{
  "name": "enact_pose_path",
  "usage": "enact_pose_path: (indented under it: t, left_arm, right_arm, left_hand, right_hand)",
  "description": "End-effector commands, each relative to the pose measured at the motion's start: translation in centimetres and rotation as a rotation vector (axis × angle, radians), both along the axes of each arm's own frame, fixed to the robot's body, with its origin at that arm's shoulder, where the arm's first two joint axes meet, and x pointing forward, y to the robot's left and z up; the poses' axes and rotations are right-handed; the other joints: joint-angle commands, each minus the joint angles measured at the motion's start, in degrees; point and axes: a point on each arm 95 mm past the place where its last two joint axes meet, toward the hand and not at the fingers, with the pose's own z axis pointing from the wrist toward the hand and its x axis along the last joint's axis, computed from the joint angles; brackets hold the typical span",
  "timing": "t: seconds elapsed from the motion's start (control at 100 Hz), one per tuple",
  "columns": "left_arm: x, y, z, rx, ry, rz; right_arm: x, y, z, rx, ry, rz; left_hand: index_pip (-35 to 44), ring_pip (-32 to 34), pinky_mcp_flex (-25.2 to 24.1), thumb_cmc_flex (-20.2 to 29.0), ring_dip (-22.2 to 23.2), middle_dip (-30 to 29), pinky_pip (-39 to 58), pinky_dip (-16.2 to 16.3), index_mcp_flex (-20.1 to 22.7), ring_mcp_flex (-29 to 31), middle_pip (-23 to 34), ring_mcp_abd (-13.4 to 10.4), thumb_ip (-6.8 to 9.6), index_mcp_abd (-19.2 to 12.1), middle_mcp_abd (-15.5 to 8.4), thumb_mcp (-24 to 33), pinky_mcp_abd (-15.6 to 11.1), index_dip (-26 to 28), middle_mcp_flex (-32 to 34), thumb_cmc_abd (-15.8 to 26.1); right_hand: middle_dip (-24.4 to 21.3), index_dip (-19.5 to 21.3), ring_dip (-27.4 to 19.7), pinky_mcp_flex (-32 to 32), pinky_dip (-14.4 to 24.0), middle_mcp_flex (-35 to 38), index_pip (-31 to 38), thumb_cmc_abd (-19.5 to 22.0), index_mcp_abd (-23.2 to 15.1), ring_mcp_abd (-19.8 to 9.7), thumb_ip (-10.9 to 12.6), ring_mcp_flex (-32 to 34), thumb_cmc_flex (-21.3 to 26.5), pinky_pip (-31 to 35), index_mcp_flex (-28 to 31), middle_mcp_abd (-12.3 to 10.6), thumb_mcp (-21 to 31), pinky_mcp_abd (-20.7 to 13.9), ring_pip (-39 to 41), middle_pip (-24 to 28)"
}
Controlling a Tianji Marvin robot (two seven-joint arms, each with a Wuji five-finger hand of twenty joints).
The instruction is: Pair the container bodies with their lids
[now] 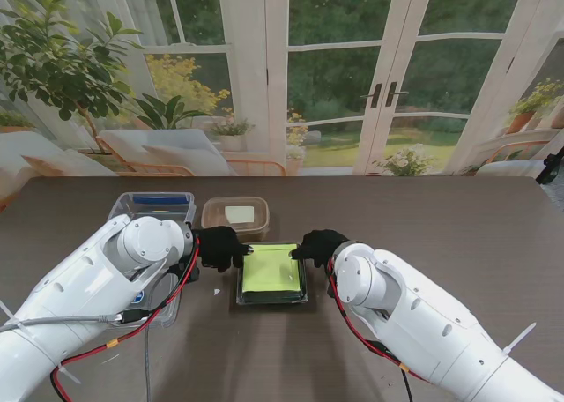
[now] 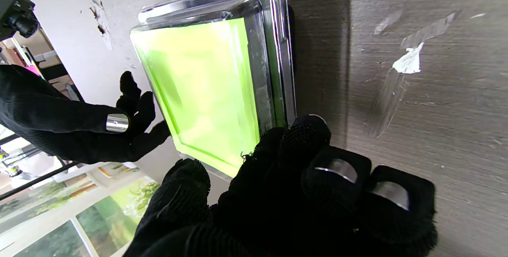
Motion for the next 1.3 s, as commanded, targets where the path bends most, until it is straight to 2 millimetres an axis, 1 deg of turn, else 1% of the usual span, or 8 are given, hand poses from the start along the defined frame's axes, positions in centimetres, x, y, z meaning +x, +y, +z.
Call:
enact_pose_path:
  t: [0.0,0.56,0.77,0.94,1.29]
  left_arm:
    - [-0.3,-0.1,-0.4,0.004,0.022,-0.006]
    - [-0.7,0.1,-0.4,0.012,0.028,0.001]
    - [-0.7,0.2,-0.2,0.011,0.027,-0.001]
    - [-0.5,0.1,0.3,0.007,0.020,-0.007]
    - [0.0,0.1,0.7,0.006,0.012,-0.013]
  right_arm:
    - [-0.4,0.0,-0.7,-0.004,0.026,0.006]
    - [-0.6,-0.4,-1.0,-0.033,0.032,0.005]
    - [-0.6,-0.4,-0.8,-0.034,0.019,0.008]
    - [-0.9,-0.3,-0.5,-0.040,0.014,0.032]
    - [-1.4,0.2,-0.9,-0.026,0.032,0.046]
  left_hand:
    - [0.4,1.3,-0.6,-0.2,0.1,1.2,1.5,1.0,0.3,1.3,2.2,-0.5,-0.22,1.8,1.7,-0.4,-1.9,0.4,0.5,2.4]
    - [0.4,1.3,-0.7,-0.3,0.1,1.1,1.5,1.0,0.2,1.3,2.2,-0.5,-0.22,1.8,1.7,-0.4,-2.0,0.4,0.3,2.4]
    - [0.4,1.3,-0.7,-0.3,0.1,1.1,1.5,1.0,0.3,1.3,2.2,-0.5,-0.22,1.8,1.7,-0.4,-2.0,0.4,0.3,2.4]
    - [0.4,1.3,-0.7,-0.3,0.1,1.1,1.5,1.0,0.2,1.3,2.2,-0.5,-0.23,1.9,1.6,-0.4,-2.0,0.4,0.3,2.4]
    - [0.9,1.3,-0.5,-0.3,0.0,1.1,1.7,1.0,0.5,1.6,2.4,-0.9,-0.23,2.0,1.4,-0.4,-2.4,0.9,0.5,2.3]
  right_hand:
    - [-0.3,-0.6,0.3,-1.7,1.2,-1.5,-0.9,2.0,2.4,0.7,1.1,1.7,-0.3,1.9,-1.8,-1.0,0.3,1.6,0.6,0.4]
    - [-0.4,-0.8,0.3,-1.7,1.3,-2.4,-1.2,2.3,5.4,0.7,1.1,1.6,-0.5,2.0,-4.1,-0.6,0.1,1.7,0.7,0.8]
    - [-0.5,-0.8,0.3,-1.7,1.3,-2.4,-1.0,2.2,4.8,0.7,1.1,1.7,-0.5,2.0,-4.4,-0.6,0.2,1.7,0.8,0.9]
    - [-0.6,-0.5,0.2,-1.3,1.4,-1.9,0.0,2.2,3.2,0.5,1.1,2.1,-0.6,2.1,-1.2,-0.7,0.1,1.7,0.8,0.9]
    - [-0.6,-0.7,0.1,-1.1,1.3,-1.6,-0.4,2.2,3.1,0.5,1.1,2.4,-0.7,2.2,0.1,-0.6,0.2,1.8,0.8,0.8]
